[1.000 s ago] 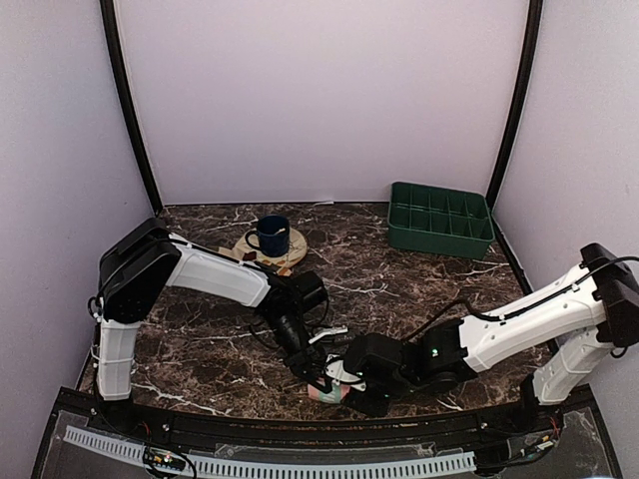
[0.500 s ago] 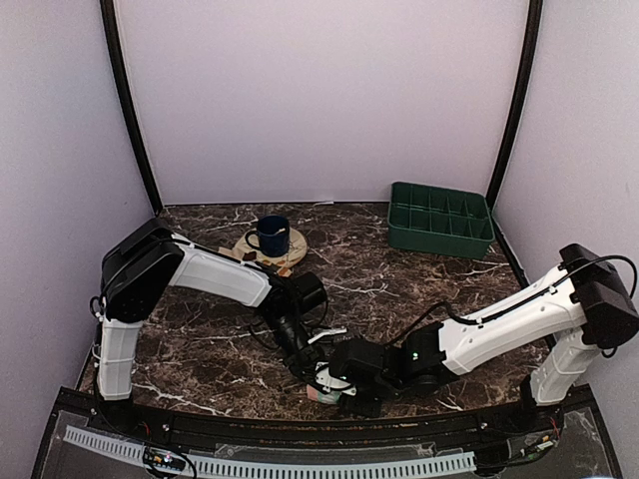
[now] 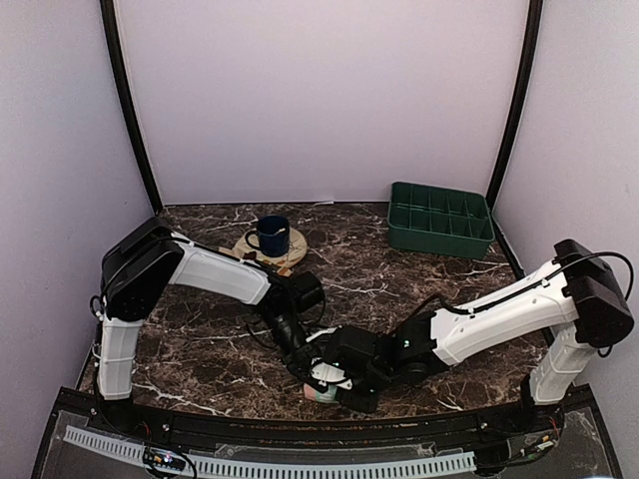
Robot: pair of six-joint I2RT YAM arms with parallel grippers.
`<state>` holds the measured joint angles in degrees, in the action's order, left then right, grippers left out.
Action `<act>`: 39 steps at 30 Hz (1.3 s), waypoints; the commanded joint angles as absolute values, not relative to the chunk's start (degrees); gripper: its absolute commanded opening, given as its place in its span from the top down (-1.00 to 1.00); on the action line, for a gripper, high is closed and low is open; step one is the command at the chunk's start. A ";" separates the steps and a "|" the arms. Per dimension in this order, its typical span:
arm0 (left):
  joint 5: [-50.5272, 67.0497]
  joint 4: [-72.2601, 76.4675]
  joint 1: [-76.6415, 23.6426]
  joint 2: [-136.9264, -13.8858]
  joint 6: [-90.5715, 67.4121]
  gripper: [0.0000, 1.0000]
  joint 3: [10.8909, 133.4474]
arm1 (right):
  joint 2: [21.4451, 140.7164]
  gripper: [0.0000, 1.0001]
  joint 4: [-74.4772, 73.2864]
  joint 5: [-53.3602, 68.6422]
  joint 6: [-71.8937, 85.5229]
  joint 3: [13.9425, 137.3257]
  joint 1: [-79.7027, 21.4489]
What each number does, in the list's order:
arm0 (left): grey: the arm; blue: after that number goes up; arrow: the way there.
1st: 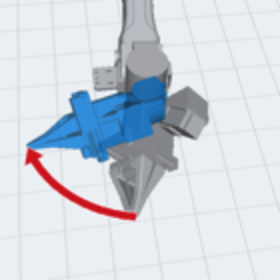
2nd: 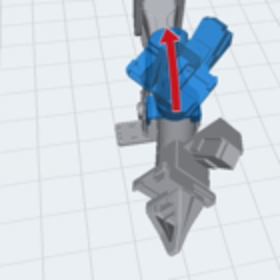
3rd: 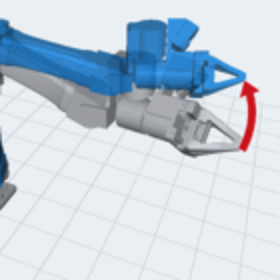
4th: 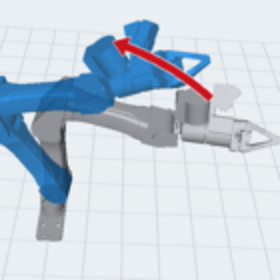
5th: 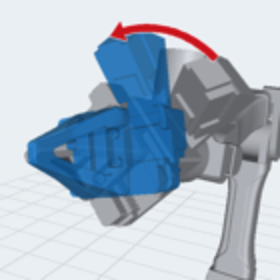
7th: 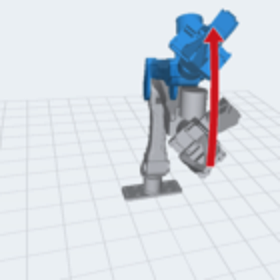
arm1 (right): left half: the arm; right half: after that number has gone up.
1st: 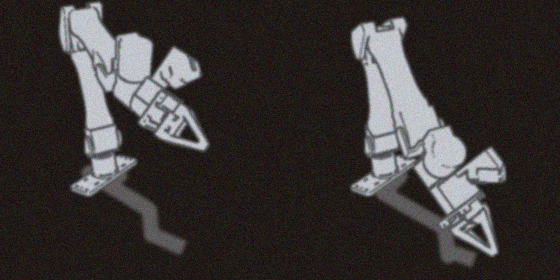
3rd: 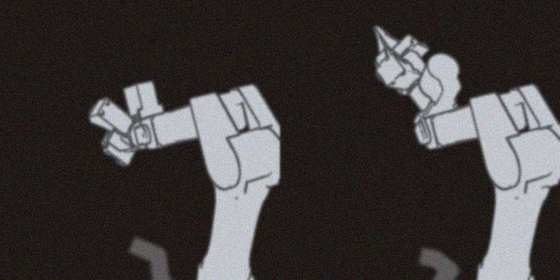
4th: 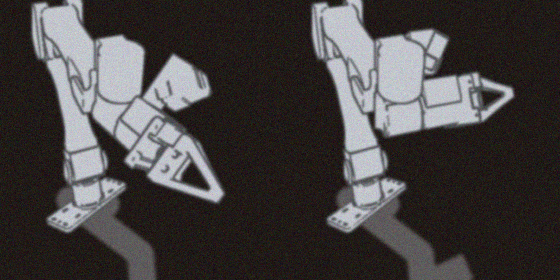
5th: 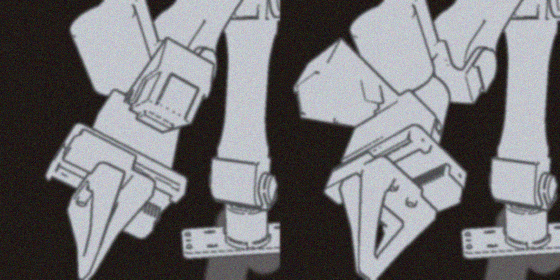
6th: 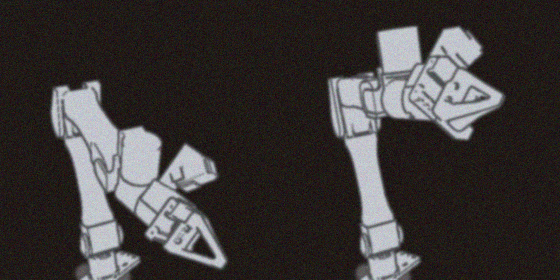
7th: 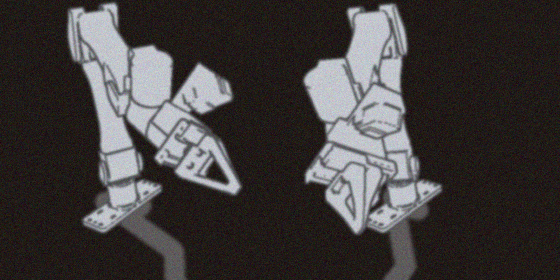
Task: Roll the socks
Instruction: Roll the sock at the center of the board.
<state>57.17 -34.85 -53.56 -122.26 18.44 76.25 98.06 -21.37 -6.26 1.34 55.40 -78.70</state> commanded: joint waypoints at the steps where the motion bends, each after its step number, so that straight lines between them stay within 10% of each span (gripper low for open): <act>1: 46.21 -32.86 -52.51 -121.52 14.69 0.57 72.66 | 102.68 0.97 -20.94 -0.17 2.30 54.65 -77.12; 39: 28.96 10.30 -45.46 -87.52 -6.34 0.18 39.03 | 101.54 1.00 -15.95 21.38 9.73 51.66 -66.36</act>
